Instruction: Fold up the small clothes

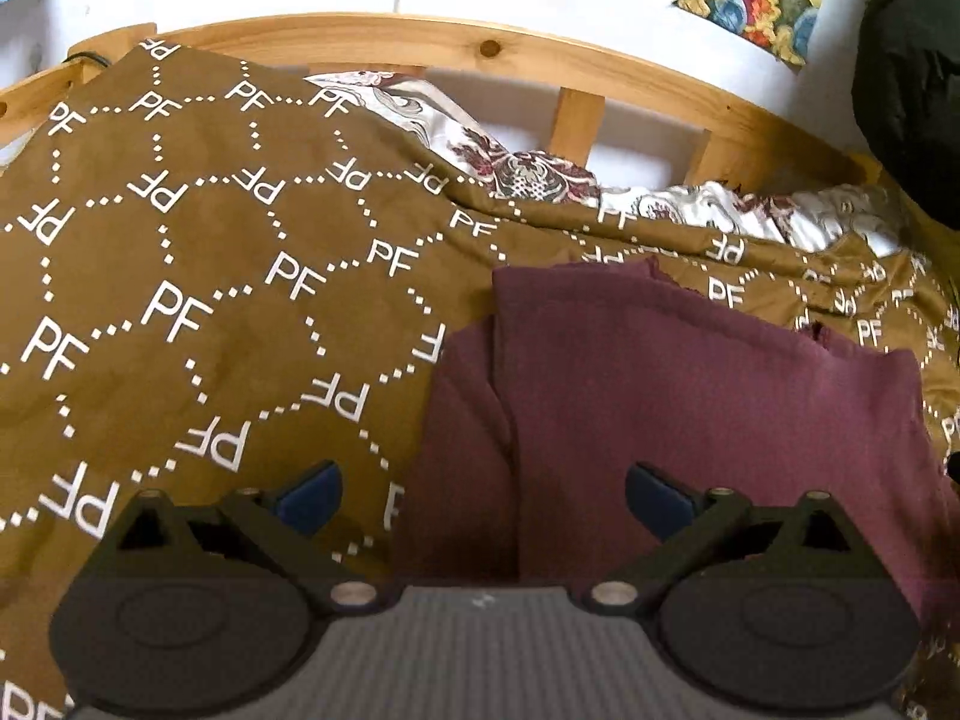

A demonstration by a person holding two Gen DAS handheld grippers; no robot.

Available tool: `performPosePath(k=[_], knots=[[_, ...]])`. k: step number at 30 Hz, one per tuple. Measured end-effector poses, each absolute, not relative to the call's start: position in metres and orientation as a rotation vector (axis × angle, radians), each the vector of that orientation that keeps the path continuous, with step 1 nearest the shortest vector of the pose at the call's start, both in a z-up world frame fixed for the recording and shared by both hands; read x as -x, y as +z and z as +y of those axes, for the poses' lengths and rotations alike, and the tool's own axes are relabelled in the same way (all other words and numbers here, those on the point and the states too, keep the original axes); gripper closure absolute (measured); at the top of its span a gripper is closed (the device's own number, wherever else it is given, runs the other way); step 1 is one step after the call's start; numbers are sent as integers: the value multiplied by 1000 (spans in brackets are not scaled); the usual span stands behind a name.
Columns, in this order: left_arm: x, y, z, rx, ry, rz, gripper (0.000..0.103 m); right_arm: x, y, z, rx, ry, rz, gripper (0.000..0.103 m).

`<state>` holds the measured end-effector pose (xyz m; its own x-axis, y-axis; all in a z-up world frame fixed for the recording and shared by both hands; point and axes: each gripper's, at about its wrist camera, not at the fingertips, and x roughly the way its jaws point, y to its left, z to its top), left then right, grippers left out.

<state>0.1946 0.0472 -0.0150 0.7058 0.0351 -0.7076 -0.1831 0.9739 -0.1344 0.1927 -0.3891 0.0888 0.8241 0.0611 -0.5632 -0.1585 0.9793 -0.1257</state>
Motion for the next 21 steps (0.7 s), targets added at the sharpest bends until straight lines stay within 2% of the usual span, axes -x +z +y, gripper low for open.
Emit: performPosePath(k=[1,7,13,21], knots=[[-193,-14,45,196,127,786,1,-184,90,-386,172,121,575,1],[-178,-11,29,190,134,789,1,-125,86,-382,199,123,528,1],[-171,-14,17,198,174,785,1,-126,74,-379,177,134,632,1],[-179,-18,9,164,188,804,1,-121,72,-379,168,158,608,1]])
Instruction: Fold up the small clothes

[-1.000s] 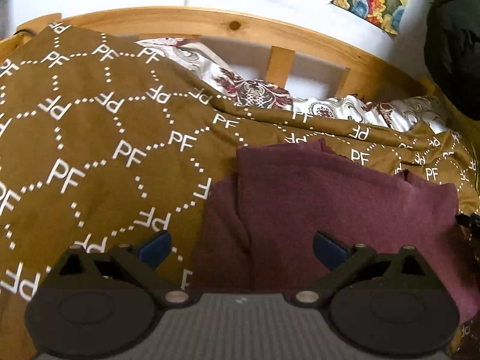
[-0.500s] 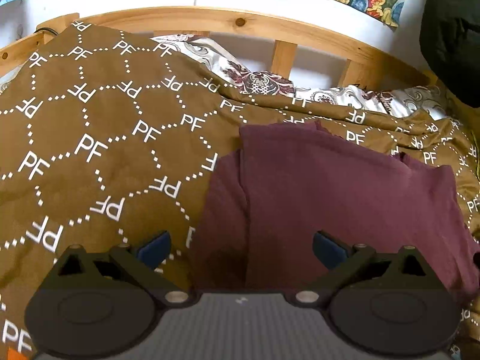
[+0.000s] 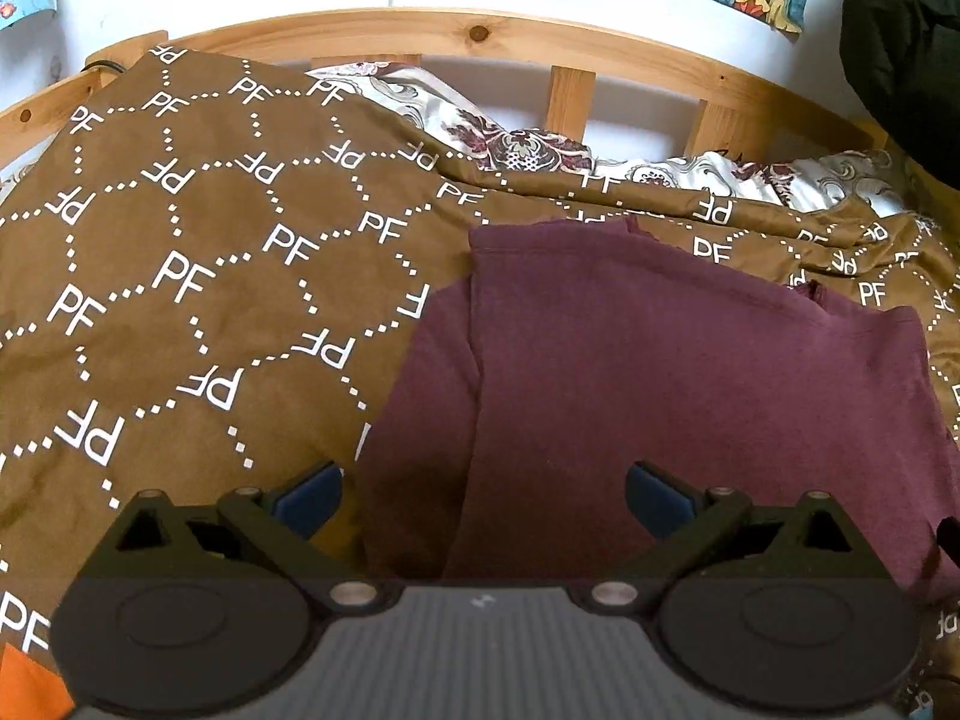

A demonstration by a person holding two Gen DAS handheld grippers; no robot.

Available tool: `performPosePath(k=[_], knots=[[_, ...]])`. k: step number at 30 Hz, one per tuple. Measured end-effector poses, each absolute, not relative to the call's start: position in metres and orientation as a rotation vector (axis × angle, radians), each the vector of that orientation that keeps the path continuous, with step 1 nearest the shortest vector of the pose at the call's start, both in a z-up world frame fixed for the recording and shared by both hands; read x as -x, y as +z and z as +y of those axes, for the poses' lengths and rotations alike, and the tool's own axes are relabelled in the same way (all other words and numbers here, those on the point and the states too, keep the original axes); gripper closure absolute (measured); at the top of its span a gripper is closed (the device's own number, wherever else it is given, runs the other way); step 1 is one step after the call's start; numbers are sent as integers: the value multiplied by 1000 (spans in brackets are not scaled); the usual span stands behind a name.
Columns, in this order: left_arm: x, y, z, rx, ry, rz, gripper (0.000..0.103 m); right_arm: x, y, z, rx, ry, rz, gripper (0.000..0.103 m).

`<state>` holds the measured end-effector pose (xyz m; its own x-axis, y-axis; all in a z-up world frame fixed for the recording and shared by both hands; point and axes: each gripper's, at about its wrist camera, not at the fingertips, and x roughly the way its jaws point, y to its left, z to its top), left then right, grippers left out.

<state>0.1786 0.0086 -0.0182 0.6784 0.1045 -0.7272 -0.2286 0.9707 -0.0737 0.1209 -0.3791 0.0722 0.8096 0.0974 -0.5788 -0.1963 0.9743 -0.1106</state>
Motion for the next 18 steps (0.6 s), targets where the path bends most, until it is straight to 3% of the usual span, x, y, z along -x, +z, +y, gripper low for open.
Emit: performPosePath(k=[18], knots=[[-182,-20,-2,148,117,776,1,-124,62,-371,199,195,621,1]])
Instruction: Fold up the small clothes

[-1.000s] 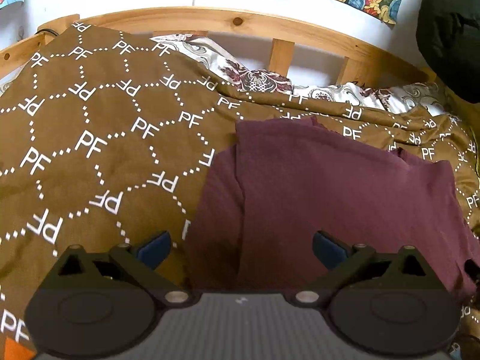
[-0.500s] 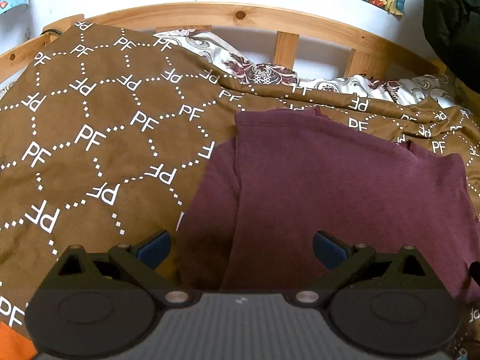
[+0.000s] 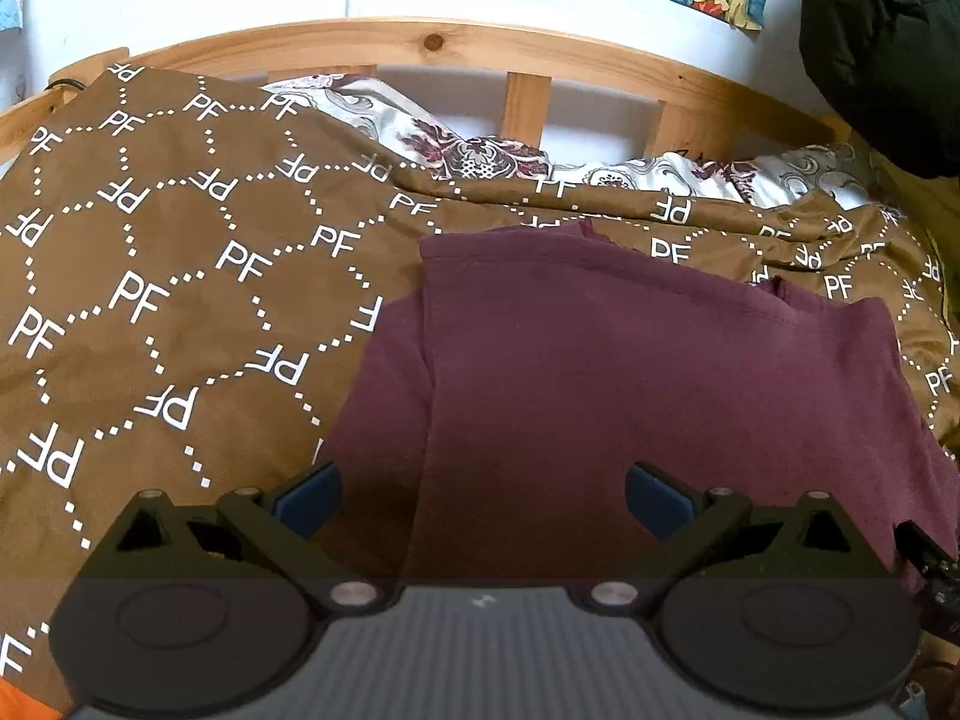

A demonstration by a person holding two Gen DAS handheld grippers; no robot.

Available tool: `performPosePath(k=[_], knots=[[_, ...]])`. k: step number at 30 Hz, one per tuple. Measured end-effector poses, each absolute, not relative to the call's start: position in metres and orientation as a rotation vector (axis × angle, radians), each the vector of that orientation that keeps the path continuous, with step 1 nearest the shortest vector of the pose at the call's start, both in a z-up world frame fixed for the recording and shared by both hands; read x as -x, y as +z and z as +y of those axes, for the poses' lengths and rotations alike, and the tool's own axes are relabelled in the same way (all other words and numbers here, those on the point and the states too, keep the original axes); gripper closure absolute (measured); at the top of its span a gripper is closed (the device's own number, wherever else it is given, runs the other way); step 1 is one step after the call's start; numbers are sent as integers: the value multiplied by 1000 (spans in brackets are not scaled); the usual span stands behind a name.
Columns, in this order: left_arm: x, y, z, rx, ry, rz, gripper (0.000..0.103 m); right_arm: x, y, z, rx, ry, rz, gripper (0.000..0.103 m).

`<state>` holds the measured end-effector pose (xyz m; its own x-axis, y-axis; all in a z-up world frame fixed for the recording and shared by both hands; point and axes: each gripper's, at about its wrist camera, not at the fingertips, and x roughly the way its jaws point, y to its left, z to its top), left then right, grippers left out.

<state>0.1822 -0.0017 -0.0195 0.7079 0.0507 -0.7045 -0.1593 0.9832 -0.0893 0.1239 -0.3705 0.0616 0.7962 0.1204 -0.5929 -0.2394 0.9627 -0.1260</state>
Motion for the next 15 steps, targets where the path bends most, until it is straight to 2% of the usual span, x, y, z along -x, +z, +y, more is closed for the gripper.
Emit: performPosePath(k=[2,4,6,7,9,13,15], knots=[[-184,-19,-3,145,129,775,2,-124,62,-370,204,193,620,1],[-186,-19,-3,143,138,779,10,-124,62,-370,207,192,620,1],[-189,-20,-2,140,143,795,25,-124,62,-370,208,192,621,1],[-190,-21,-2,137,148,803,30,-124,62,-370,206,192,622,1],[-192,-24,-3,126,158,818,60,-125,62,-371,196,191,627,1],[-192,-29,-10,65,170,834,82,-129,61,-373,183,179,646,1],[-193,-29,-11,41,184,841,96,-131,59,-375,168,173,662,1]])
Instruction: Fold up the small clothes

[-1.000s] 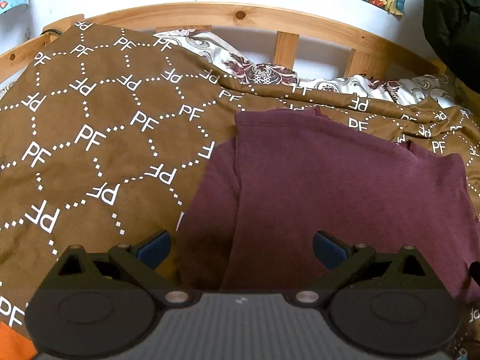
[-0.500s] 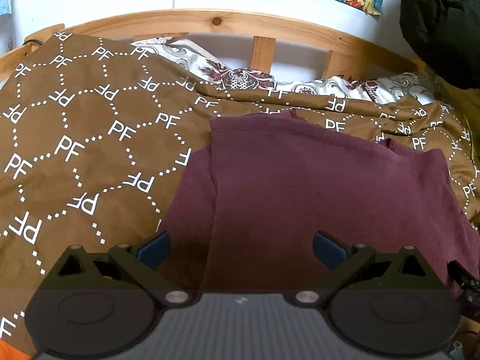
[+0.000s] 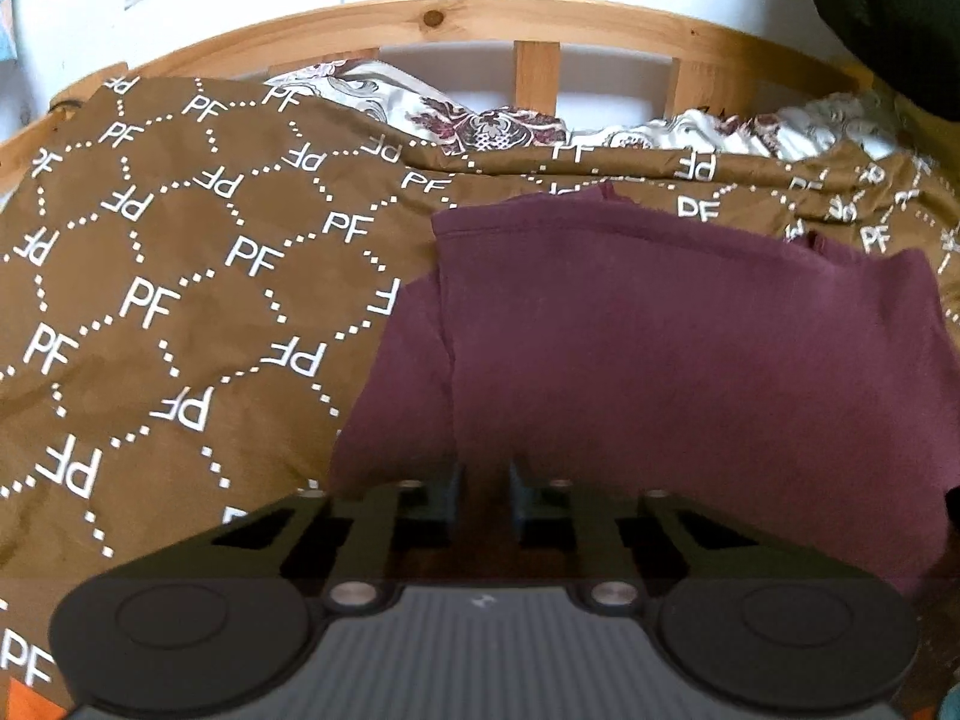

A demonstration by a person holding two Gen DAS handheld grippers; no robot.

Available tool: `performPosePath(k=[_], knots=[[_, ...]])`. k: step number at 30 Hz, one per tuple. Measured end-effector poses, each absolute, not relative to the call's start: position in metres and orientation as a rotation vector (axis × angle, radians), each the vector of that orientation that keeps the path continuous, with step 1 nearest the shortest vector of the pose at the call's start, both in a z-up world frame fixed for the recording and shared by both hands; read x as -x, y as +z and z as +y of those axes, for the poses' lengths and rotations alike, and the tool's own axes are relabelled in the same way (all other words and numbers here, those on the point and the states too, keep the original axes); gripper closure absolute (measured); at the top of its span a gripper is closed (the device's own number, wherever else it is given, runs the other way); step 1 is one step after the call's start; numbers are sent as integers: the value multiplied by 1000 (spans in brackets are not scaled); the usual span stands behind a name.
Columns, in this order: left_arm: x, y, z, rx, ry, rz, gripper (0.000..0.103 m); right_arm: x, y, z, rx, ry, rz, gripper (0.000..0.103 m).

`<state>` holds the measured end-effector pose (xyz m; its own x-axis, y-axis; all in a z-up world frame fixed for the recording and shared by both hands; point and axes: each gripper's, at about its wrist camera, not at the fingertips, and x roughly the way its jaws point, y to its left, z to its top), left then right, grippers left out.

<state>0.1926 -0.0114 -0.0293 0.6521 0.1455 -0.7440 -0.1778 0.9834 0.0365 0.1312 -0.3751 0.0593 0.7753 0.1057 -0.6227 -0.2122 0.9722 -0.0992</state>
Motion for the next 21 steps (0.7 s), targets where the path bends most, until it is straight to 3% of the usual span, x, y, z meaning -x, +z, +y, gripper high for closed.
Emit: performPosePath(k=[21], knots=[[-185,-35,-5,-7,210,828,99,-135,58,-376,153,142,696,1]])
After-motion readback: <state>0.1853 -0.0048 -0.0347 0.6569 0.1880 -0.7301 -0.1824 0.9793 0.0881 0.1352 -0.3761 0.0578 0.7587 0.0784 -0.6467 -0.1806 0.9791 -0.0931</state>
